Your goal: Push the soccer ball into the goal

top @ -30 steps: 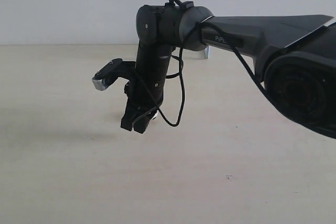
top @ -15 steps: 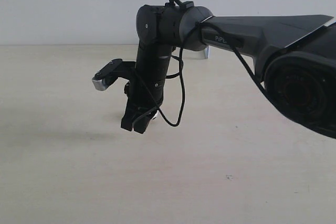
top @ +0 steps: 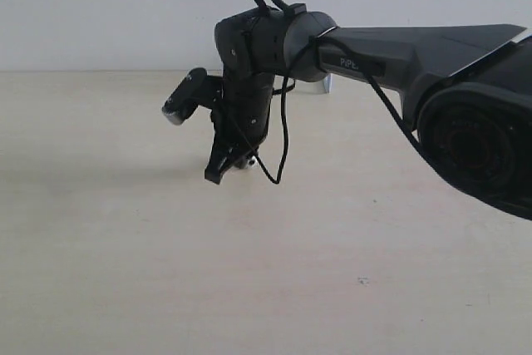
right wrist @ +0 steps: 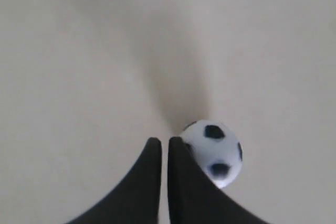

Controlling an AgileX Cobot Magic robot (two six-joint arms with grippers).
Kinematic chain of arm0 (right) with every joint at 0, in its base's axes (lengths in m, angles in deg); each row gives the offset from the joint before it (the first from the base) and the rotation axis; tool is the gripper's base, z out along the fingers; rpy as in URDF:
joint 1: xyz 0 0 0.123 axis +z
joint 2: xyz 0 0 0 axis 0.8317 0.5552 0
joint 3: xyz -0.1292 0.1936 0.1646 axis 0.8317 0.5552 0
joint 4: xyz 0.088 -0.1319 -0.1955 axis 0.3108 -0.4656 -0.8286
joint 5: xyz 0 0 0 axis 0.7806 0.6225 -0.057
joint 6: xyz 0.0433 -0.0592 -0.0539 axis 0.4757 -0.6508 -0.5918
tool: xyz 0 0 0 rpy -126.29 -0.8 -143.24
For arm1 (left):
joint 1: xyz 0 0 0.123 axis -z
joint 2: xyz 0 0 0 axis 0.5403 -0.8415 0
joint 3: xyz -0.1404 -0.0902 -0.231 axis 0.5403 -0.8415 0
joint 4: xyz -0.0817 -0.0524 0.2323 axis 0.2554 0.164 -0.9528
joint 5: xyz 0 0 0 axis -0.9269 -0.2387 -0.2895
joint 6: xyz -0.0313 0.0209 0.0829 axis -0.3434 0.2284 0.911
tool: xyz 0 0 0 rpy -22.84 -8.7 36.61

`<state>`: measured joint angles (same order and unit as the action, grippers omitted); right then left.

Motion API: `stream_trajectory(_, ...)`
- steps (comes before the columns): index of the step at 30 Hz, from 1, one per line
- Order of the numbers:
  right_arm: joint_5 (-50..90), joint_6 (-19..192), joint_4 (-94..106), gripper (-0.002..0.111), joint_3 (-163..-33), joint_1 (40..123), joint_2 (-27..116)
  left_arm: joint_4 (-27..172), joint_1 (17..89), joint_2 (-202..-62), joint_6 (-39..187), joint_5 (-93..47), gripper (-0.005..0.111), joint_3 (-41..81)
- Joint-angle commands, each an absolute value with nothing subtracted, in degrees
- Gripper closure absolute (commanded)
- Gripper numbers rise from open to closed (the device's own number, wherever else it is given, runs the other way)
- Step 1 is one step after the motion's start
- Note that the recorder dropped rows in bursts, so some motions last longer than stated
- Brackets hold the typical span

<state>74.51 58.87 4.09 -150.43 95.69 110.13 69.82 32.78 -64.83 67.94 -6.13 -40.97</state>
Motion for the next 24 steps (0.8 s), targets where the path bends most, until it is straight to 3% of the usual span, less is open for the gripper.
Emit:
stream_trajectory(1,68.2,62.4,2.3,0.108,-150.8,95.8,108.9,70.2,33.2,-64.7,67.4,-6.8,0.1,-40.7)
stream_trajectory(24,82.7,59.7,3.8,0.108,-150.8,95.9,103.4,70.2,33.2,-64.7,67.4,-6.8,0.1,-40.7)
